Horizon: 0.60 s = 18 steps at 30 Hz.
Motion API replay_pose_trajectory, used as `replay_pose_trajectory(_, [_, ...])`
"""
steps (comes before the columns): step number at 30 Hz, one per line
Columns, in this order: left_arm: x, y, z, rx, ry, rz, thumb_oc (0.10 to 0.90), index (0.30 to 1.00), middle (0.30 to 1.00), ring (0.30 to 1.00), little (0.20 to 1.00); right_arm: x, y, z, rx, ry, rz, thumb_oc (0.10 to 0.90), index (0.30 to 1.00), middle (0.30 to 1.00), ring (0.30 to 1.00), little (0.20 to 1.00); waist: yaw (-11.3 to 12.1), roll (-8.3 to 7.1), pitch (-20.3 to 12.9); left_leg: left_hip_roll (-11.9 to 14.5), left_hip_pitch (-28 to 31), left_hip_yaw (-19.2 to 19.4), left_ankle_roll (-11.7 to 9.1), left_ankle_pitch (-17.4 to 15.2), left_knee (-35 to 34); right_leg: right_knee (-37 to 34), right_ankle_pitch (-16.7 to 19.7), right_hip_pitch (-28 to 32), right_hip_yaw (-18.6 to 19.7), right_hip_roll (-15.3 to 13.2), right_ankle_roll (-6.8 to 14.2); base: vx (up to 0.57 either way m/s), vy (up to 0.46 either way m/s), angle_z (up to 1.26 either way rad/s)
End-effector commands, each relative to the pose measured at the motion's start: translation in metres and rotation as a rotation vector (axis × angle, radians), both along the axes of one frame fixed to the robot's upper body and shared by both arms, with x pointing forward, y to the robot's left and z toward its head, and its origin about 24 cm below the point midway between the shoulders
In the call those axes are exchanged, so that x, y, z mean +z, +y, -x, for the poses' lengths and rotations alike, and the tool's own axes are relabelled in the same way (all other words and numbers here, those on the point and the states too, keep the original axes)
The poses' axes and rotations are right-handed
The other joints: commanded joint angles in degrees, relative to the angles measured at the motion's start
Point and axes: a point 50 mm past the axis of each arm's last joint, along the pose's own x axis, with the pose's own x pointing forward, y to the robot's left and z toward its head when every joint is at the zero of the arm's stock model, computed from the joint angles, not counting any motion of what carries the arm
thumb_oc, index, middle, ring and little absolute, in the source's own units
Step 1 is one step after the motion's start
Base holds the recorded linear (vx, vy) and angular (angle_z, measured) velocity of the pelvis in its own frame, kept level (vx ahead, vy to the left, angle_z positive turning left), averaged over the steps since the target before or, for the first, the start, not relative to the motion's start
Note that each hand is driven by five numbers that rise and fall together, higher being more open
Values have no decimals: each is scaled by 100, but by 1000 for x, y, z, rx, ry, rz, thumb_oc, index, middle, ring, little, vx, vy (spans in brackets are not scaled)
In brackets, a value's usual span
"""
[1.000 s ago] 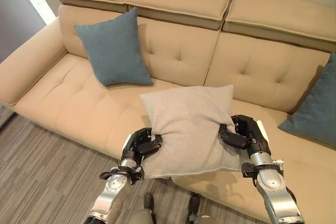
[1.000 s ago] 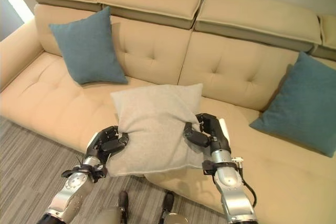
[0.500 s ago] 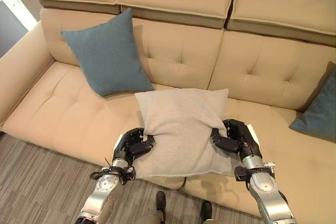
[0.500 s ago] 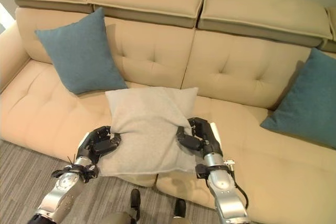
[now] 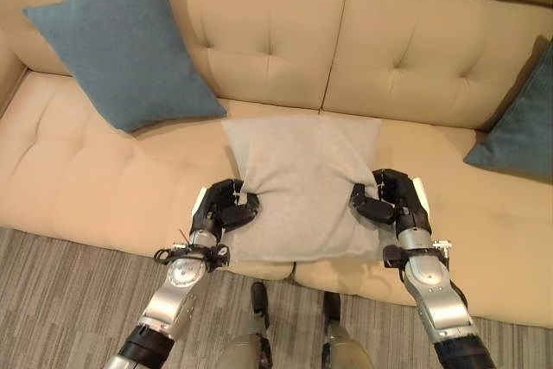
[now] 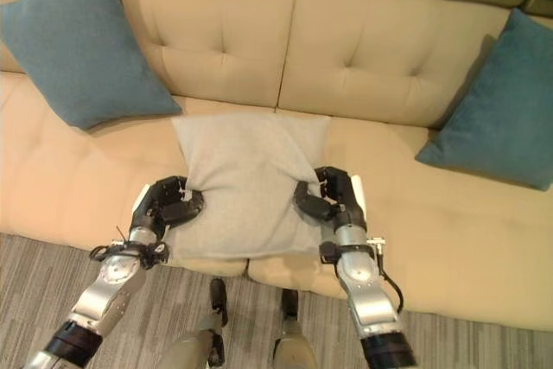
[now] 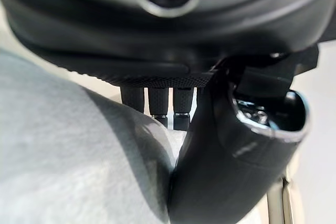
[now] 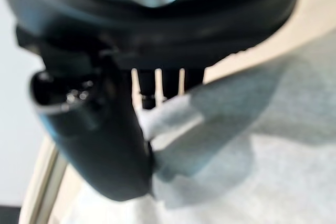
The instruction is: Pick up all the scattered cushions and arrange them neatly on the sofa.
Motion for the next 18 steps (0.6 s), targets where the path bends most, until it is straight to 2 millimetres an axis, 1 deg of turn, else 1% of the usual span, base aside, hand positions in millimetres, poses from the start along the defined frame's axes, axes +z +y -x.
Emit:
replay_pose_trajectory(1, [115, -57, -21, -183, -570, 23, 400, 300, 300, 300, 300, 112, 61, -12, 207, -590, -14, 400, 300, 300, 300, 300, 29, 29, -326, 116, 13, -132, -160, -887, 220, 193, -450, -183, -143, 62, 81, -49, -30, 0])
replay_pose_trajectory(2, [138, -66, -30, -176, -645, -10, 400, 300, 300, 300, 300, 129, 68, -20, 190, -647, 8, 400, 300, 300, 300, 300, 20, 52, -277, 141, -47, -138, -199, -795, 105, 144, -437, -279, -147, 90, 94, 0, 0, 0])
replay_pose_trajectory(4, [163, -74, -37, -167, -725, -30, 400, 300, 300, 300, 300, 149, 74, -26, 169, -718, 43, 400, 300, 300, 300, 300, 12, 50, -239, 149, -161, -160, -231, -709, 60, 124, -381, -413, -154, 97, 92, -43, -28, -1])
replay_pose_trajectory(5, [163, -74, -37, -167, -725, -30, 400, 300, 300, 300, 300, 149, 74, -26, 169, -719, 43, 400, 300, 300, 300, 300, 12, 50, -242, 148, -168, -159, -231, -707, 60, 124, -379, -420, -153, 97, 92, 0, 0, 0])
replay_pose_trajectory(7, [191, -81, -39, -155, -822, -62, 400, 300, 300, 300, 300, 172, 77, -28, 136, -806, 79, 400, 300, 300, 300, 300, 5, 59, -198, 149, -265, -184, -261, -659, 40, 124, -358, -541, -146, 110, 95, -18, -21, 0])
replay_pose_trajectory(8, [220, -89, -39, -135, -931, -114, 400, 300, 300, 300, 300, 199, 79, -28, 85, -922, 142, 400, 300, 300, 300, 300, 1, 74, -133, 160, -361, -204, -305, -634, 43, 143, -371, -648, -149, 122, 96, -58, -40, -1])
replay_pose_trajectory(10, [242, -94, -39, -103, -1004, -149, 400, 300, 300, 300, 300, 217, 80, -26, 37, -1001, 186, 400, 300, 300, 300, 300, 4, 90, -73, 160, -473, -204, -339, -552, 29, 158, -340, -773, -149, 122, 89, -54, -35, 0])
replay_pose_trajectory(11, [267, -99, -38, -74, -1086, -176, 400, 300, 300, 300, 300, 237, 81, -25, -20, -1085, 251, 400, 300, 300, 300, 300, 2, 124, -32, 170, -563, -217, -387, -529, 10, 143, -335, -857, -174, 127, 106, -43, -38, 3])
replay_pose_trajectory(13, [291, -105, -36, -53, -1148, -184, 400, 300, 300, 300, 300, 257, 80, -27, -82, -1147, 318, 400, 300, 300, 300, 300, 0, 149, 10, 176, -732, -230, -419, -452, 4, 114, -268, -1006, -202, 141, 124, -53, -28, 12])
replay_pose_trajectory(14, [300, -107, -36, -41, -1171, -204, 400, 300, 300, 300, 300, 265, 77, -28, -113, -1166, 335, 400, 300, 300, 300, 300, 6, 159, 10, 175, -770, -231, -436, -459, 4, 97, -275, -1029, -203, 147, 137, -53, -22, 11])
replay_pose_trajectory(15, [315, -112, -36, -26, -1201, -236, 400, 300, 300, 300, 300, 278, 75, -32, -170, -1180, 389, 400, 300, 300, 300, 300, 5, 169, 19, 179, -868, -245, -454, -438, 4, 84, -252, -1129, -203, 160, 149, -25, -24, 6])
replay_pose_trajectory(16, [323, -113, -38, -7, -1200, -260, 400, 300, 300, 300, 300, 285, 71, -36, -213, -1178, 392, 400, 300, 300, 300, 300, -5, 176, 35, 187, -938, -253, -467, -416, 4, 82, -231, -1195, -211, 161, 156, -42, -25, 4])
replay_pose_trajectory(17, [327, -116, -42, 5, -1187, -294, 400, 300, 300, 300, 300, 287, 68, -41, -241, -1153, 386, 400, 300, 300, 300, 300, -23, 174, 49, 193, -974, -247, -484, -394, 4, 79, -224, -1221, -213, 169, 161, -36, -24, 5])
replay_pose_trajectory(18, [330, -117, -48, 15, -1157, -323, 800, 900, 900, 900, 900, 288, 67, -46, -247, -1119, 369, 408, 312, 312, 312, 312, -35, 168, 63, 199, -1015, -246, -497, -386, 4, 74, -213, -1256, -213, 174, 165, -57, -32, 2])
